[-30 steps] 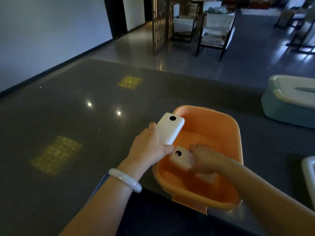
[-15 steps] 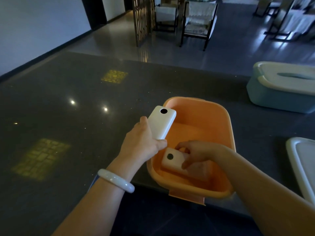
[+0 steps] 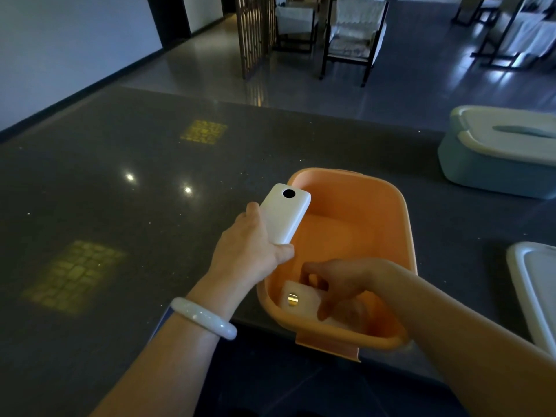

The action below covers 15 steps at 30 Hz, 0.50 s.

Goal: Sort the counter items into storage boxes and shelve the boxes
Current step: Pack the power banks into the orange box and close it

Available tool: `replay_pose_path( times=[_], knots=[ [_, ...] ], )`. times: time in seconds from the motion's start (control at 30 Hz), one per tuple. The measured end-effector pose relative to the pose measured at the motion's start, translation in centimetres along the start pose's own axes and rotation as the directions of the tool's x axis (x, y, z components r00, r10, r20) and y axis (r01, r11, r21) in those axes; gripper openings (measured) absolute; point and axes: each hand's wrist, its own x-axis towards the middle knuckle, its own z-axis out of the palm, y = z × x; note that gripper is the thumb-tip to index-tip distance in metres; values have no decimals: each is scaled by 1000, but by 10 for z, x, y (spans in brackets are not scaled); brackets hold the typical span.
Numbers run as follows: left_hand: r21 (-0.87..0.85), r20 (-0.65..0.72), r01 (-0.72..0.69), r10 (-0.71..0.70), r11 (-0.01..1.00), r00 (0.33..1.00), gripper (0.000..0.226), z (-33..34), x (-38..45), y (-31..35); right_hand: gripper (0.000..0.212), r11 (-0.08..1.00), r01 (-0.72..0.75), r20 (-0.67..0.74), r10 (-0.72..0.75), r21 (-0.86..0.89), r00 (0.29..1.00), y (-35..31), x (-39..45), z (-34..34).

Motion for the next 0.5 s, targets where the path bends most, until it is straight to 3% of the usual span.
replay_pose_path(
  times=[0.4,0.5],
  knots=[
    [-7,8,1,-1,1000,1000,79,-5,-3,3,58,997,-64,-14,64,31,998,-3,-4,0],
    [-21,-15,-7,7,1000,1000,79,-4,-3,4,43,983,5,-243,41,183,969,-5,-13,-7]
  ],
)
